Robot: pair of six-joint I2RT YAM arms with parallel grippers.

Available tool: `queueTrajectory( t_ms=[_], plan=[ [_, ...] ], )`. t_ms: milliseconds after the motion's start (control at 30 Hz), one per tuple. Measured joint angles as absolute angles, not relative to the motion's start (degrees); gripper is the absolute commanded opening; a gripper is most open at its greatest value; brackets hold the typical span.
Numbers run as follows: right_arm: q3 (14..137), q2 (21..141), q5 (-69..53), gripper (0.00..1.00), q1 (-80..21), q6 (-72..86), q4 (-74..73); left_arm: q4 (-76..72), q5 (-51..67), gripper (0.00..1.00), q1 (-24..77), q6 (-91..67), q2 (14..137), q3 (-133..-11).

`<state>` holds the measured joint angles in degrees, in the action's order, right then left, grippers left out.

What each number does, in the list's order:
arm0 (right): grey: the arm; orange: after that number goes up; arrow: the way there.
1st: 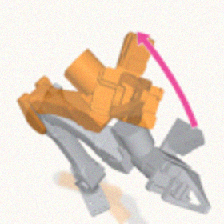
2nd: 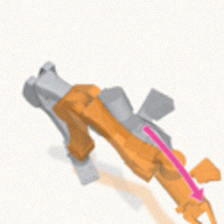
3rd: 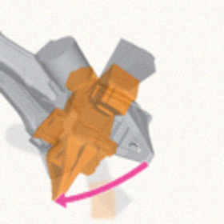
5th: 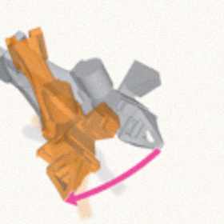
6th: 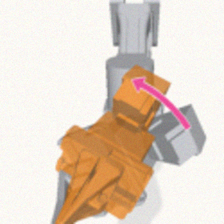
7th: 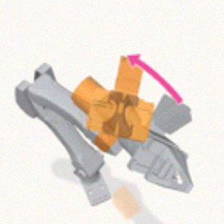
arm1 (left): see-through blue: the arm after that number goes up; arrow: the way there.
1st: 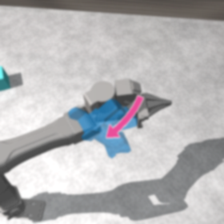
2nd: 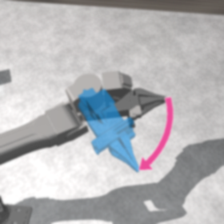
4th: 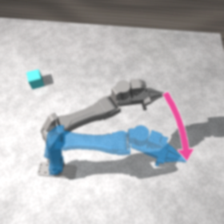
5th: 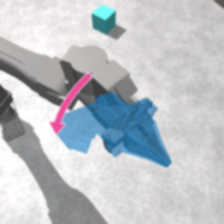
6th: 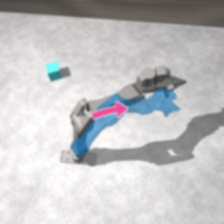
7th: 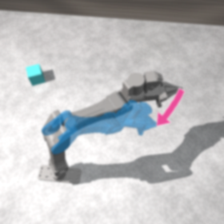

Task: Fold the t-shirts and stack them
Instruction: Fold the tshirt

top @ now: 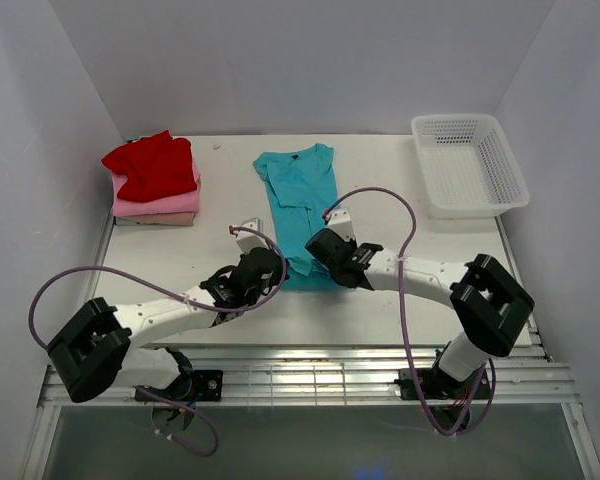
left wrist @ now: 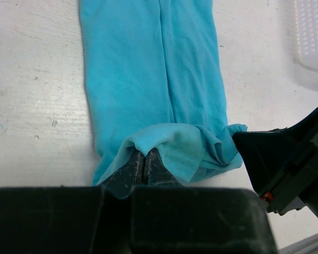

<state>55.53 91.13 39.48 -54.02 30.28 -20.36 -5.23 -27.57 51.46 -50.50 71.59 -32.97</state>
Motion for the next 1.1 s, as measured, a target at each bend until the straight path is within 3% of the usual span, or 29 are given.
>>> queueTrajectory(
  t_ms=[333,1100],
  plan=[
    [64.8,100.1,38.0,0.08,-48.4,21.8,-14.9,-13.4,-18.5,0.00,44.4,-46.4,87.0,-36.1],
    [82.8,114.0,33.5,0.08,-39.9,12.3,-13.1,-18.9,-12.7,0.00,33.8,-41.5,94.5,-45.6]
  ],
)
